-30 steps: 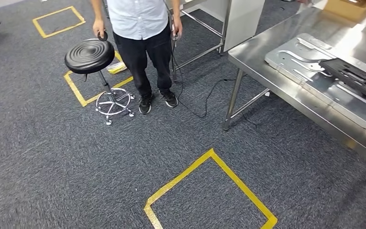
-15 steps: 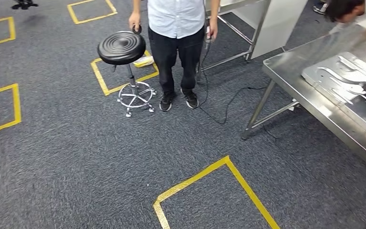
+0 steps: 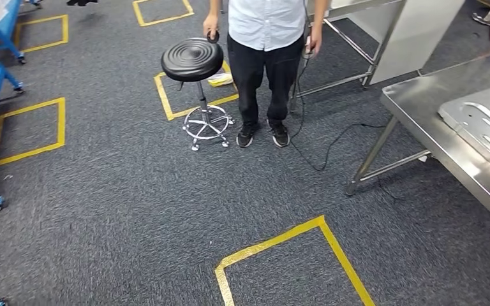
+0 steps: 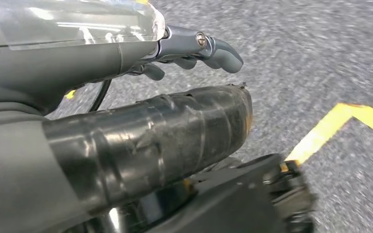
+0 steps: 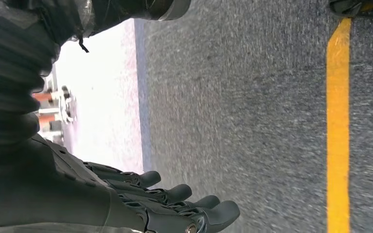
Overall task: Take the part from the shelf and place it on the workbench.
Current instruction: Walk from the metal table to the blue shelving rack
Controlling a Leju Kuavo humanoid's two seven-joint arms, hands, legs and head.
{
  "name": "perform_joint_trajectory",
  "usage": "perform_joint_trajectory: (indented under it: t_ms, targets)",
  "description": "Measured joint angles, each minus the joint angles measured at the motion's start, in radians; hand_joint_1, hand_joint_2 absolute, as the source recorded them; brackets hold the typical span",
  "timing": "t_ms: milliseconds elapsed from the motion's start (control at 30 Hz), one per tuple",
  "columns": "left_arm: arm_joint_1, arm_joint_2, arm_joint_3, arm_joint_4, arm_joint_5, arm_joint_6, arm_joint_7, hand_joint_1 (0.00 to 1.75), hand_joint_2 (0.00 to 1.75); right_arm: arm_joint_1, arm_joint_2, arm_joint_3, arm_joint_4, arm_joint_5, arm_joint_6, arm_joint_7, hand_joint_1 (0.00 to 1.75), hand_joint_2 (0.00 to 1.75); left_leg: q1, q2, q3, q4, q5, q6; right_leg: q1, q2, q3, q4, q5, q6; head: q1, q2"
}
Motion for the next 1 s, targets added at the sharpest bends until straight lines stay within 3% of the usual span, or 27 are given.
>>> perform_joint_trajectory:
  t_ms: [67,133,200,267,333,400,433,467,500,533,567,633,700,767,800,867,933,1000]
  targets:
    - [0.002,0.0,0.001,0.0,0.0,-0.001,0.0,0.0,0.0,-0.002,0.0,0.0,0.0,0.0,0.002,0.001,0.0,1.75,0.0,0.016,0.047,-0.098,0.066,0.007,0.001,-0.022,0.007,0.0,-0.005,0.003,0.0,0.0]
    - [-0.001,0.001,0.001,0.0,0.0,-0.001,0.0,0.0,0.0,-0.002,0.0,0.0,0.0,0.001,0.004,0.002,0.0,1.75,-0.008,0.051,0.105,-0.22,0.112,0.019,0.004,-0.042,0.015,0.0,-0.011,0.01,0.0,0.0]
    - [-0.003,0.0,0.002,0.0,0.001,-0.001,-0.001,0.0,0.0,-0.004,0.0,0.0,0.001,0.003,0.006,0.002,0.0,1.75,-0.017,0.064,0.12,-0.26,0.115,0.029,0.006,-0.06,0.02,-0.003,-0.014,0.02,0.0,0.0]
    - [0.001,0.0,0.003,0.0,0.001,-0.002,-0.002,0.0,0.0,-0.01,0.0,0.0,0.001,0.004,0.008,0.002,0.0,1.75,-0.015,0.043,0.123,-0.27,0.121,0.039,0.006,-0.069,0.028,-0.006,-0.017,0.031,0.0,0.0]
    - [0.003,0.001,0.003,0.0,0.002,-0.002,-0.003,0.0,0.0,-0.011,-0.001,0.0,0.001,0.005,0.009,0.002,0.0,1.75,-0.007,0.024,0.134,-0.287,0.131,0.052,0.005,-0.034,0.018,0.026,-0.044,0.04,0.001,0.0]
    - [0.001,0.0,0.003,0.0,0.002,-0.002,-0.004,0.0,0.0,-0.008,-0.002,0.0,0.001,0.007,0.009,0.002,0.0,1.75,-0.005,0.005,0.139,-0.295,0.137,0.06,0.004,0.02,-0.032,0.133,-0.103,0.043,0.002,0.0]
    - [-0.001,0.0,0.003,0.0,0.003,-0.003,-0.004,0.0,0.0,-0.007,-0.002,0.0,0.001,0.007,0.009,0.002,0.0,1.75,-0.006,-0.005,0.138,-0.294,0.138,0.061,0.004,0.034,-0.065,0.197,-0.13,0.043,0.002,0.0]
    - [0.0,0.0,0.003,0.0,0.003,-0.003,-0.004,0.0,0.0,-0.007,-0.002,0.0,0.001,0.008,0.009,0.002,0.0,1.75,-0.007,-0.017,0.138,-0.293,0.137,0.062,0.004,0.039,-0.091,0.244,-0.141,0.045,0.002,0.0]
    - [0.0,0.0,0.003,0.0,0.003,-0.003,-0.004,0.0,0.0,-0.007,-0.003,0.0,0.001,0.008,0.01,0.002,0.0,1.75,-0.007,-0.031,0.139,-0.291,0.136,0.061,0.003,0.041,-0.103,0.259,-0.131,0.046,0.002,0.0]
    - [0.0,0.0,0.004,0.0,0.003,-0.004,-0.004,0.0,0.0,-0.007,-0.003,0.0,0.001,0.009,0.01,0.002,0.0,1.75,-0.007,-0.045,0.14,-0.289,0.135,0.061,0.002,0.043,-0.098,0.235,-0.102,0.047,0.002,0.0]
    - [0.001,0.0,0.004,0.0,0.003,-0.004,-0.004,0.0,0.0,-0.006,-0.003,0.0,0.001,0.011,0.01,0.002,0.0,1.75,-0.006,-0.059,0.141,-0.285,0.132,0.059,-0.001,0.049,-0.076,0.178,-0.059,0.048,0.002,0.0]
    - [0.0,-0.001,0.004,0.0,0.003,-0.005,-0.004,0.0,0.0,-0.005,-0.005,0.0,0.001,0.013,0.01,0.002,0.0,1.75,-0.005,-0.084,0.138,-0.272,0.124,0.049,-0.006,0.089,-0.026,0.058,-0.006,0.047,0.002,0.0]
    - [0.0,-0.001,0.004,0.0,0.004,-0.005,-0.005,0.0,0.0,-0.005,-0.005,0.0,0.002,0.016,0.01,0.002,0.0,1.75,-0.005,-0.102,0.129,-0.263,0.119,0.036,-0.007,0.12,-0.009,0.012,-0.001,0.044,0.001,0.0]
    - [0.001,-0.001,0.004,0.0,0.004,-0.005,-0.006,0.0,0.0,-0.007,-0.005,0.0,0.003,0.018,0.011,0.002,0.0,1.75,-0.002,-0.12,0.123,-0.264,0.119,0.024,-0.005,0.108,-0.006,0.009,-0.001,0.035,0.001,0.0]
    - [0.002,-0.001,0.004,0.0,0.004,-0.005,-0.006,0.0,0.0,-0.007,-0.005,0.0,0.003,0.018,0.01,0.003,0.0,1.75,-0.001,-0.117,0.123,-0.262,0.116,0.019,-0.005,0.097,-0.001,0.005,-0.001,0.028,0.001,0.0]
    - [0.002,0.0,0.005,0.0,0.004,-0.005,-0.006,0.0,0.0,-0.006,-0.005,0.0,0.003,0.019,0.01,0.003,0.0,1.75,-0.002,-0.074,0.103,-0.213,0.087,0.009,-0.007,0.072,0.008,-0.004,0.001,0.014,-0.001,0.0]
    - [0.0,0.0,0.005,0.0,0.004,-0.005,-0.006,0.0,0.0,-0.003,-0.006,0.0,0.003,0.02,0.01,0.003,0.0,1.75,-0.001,-0.019,0.043,-0.095,0.028,0.001,-0.004,0.044,0.01,-0.006,-0.001,0.006,-0.004,0.0]
    - [-0.001,0.0,0.005,0.0,0.004,-0.006,-0.006,0.0,0.0,-0.002,-0.006,0.0,0.003,0.021,0.01,0.003,0.0,1.75,0.002,-0.003,-0.012,0.006,-0.005,-0.003,-0.001,0.016,0.012,-0.006,-0.005,0.004,-0.004,0.0]
